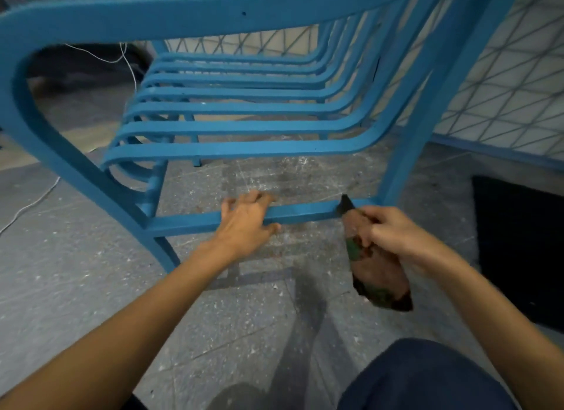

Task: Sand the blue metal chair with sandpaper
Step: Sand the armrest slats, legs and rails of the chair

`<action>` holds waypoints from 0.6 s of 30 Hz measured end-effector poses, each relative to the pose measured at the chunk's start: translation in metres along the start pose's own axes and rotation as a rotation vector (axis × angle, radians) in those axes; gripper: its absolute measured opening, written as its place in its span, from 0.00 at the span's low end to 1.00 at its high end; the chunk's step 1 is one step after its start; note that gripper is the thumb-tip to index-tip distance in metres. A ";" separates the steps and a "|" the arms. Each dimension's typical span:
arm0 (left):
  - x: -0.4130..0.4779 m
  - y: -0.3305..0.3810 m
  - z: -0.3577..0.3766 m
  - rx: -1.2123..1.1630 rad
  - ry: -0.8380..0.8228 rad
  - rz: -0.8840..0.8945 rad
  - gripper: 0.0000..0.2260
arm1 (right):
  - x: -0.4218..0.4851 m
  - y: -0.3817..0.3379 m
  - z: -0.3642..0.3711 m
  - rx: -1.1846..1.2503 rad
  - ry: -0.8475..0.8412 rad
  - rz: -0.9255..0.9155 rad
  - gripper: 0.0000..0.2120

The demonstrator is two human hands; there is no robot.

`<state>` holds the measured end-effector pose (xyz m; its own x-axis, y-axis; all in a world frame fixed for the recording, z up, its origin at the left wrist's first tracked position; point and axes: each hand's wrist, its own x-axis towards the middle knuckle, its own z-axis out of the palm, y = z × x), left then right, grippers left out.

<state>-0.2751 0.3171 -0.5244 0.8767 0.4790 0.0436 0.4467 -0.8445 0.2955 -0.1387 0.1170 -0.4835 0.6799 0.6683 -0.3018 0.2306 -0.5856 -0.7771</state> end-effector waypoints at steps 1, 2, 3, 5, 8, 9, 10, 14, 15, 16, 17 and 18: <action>-0.007 -0.006 -0.009 -0.048 0.019 -0.012 0.21 | 0.001 -0.006 -0.007 -0.081 0.051 -0.058 0.10; -0.015 -0.012 -0.019 -0.125 0.047 -0.029 0.19 | 0.003 -0.013 -0.010 -0.190 0.109 -0.110 0.12; -0.024 -0.017 -0.028 -0.203 0.086 -0.050 0.16 | 0.009 -0.017 -0.009 -0.291 0.151 -0.152 0.15; -0.043 -0.027 -0.046 -0.290 0.127 -0.098 0.11 | 0.029 -0.022 0.008 -0.434 0.172 -0.190 0.15; -0.064 -0.048 -0.069 -0.371 0.034 -0.253 0.08 | 0.046 -0.034 0.058 -0.555 0.199 -0.073 0.11; -0.068 -0.059 -0.076 -0.387 -0.017 -0.323 0.08 | 0.046 -0.041 0.079 -0.564 0.198 -0.092 0.15; -0.072 -0.070 -0.083 -0.405 -0.078 -0.394 0.10 | 0.041 -0.050 0.104 -0.566 0.189 -0.158 0.21; -0.091 -0.109 -0.095 -0.431 -0.284 -0.697 0.15 | 0.007 -0.087 0.193 -0.482 0.136 -0.440 0.33; -0.094 -0.117 -0.097 -0.422 -0.249 -0.751 0.15 | 0.002 -0.091 0.205 -0.486 0.131 -0.490 0.34; -0.095 -0.123 -0.098 -0.428 -0.162 -0.775 0.16 | 0.002 -0.090 0.210 -0.492 0.128 -0.526 0.34; -0.093 -0.127 -0.099 -0.468 -0.050 -0.762 0.16 | 0.004 -0.085 0.209 -0.500 0.129 -0.547 0.36; -0.091 -0.126 -0.100 -0.531 0.047 -0.715 0.18 | 0.007 -0.074 0.202 -0.508 0.149 -0.558 0.37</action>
<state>-0.4296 0.4040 -0.4704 0.4062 0.8683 -0.2847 0.7324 -0.1230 0.6697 -0.2918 0.2580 -0.5395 0.4469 0.8791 0.1661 0.8341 -0.3423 -0.4326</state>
